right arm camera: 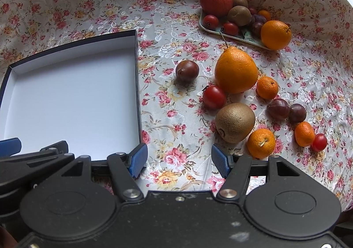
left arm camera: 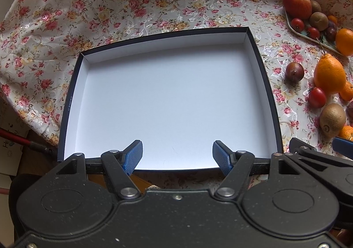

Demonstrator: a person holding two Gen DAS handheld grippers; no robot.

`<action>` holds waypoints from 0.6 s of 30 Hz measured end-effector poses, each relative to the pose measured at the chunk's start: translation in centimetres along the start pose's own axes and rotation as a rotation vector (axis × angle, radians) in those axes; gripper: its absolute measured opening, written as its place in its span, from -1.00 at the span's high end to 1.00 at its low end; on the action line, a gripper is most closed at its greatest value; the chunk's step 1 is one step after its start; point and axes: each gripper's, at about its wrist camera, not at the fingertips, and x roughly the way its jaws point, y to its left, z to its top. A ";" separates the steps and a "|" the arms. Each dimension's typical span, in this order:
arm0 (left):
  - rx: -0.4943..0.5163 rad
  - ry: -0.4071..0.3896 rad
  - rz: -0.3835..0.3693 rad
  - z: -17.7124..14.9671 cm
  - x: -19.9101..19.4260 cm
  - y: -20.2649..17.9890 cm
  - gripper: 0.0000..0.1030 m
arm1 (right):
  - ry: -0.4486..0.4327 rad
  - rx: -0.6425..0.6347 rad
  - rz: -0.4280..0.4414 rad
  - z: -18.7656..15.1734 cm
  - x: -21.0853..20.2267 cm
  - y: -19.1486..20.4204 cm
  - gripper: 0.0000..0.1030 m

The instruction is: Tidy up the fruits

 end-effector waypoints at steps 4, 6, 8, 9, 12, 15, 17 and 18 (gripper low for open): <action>0.001 -0.001 0.001 0.0 0.0 0.0 -0.40 | 0.016 0.013 -0.003 0.0 0.2 0.0 -0.29; 0.001 0.000 0.000 0.0 0.0 0.0 -0.40 | 0.033 0.024 -0.006 0.1 0.4 -0.1 -0.28; 0.001 0.001 -0.002 0.0 0.0 0.0 -0.40 | 0.048 0.037 -0.004 0.2 0.6 -0.2 -0.26; 0.000 0.001 -0.004 0.0 0.0 0.0 -0.40 | 0.056 0.045 -0.004 0.3 0.8 -0.3 -0.22; -0.001 0.001 -0.005 0.0 0.0 0.1 -0.40 | 0.077 0.062 -0.001 0.3 1.0 -0.5 -0.20; -0.006 0.005 -0.008 0.2 0.0 0.0 -0.40 | 0.081 0.061 0.003 0.3 1.0 -0.5 -0.20; -0.007 0.007 -0.007 0.2 0.0 -0.1 -0.40 | 0.081 0.058 0.006 0.3 0.9 -0.6 -0.20; -0.006 0.006 -0.008 0.2 0.0 -0.1 -0.40 | 0.082 0.058 0.007 0.3 0.9 -0.6 -0.20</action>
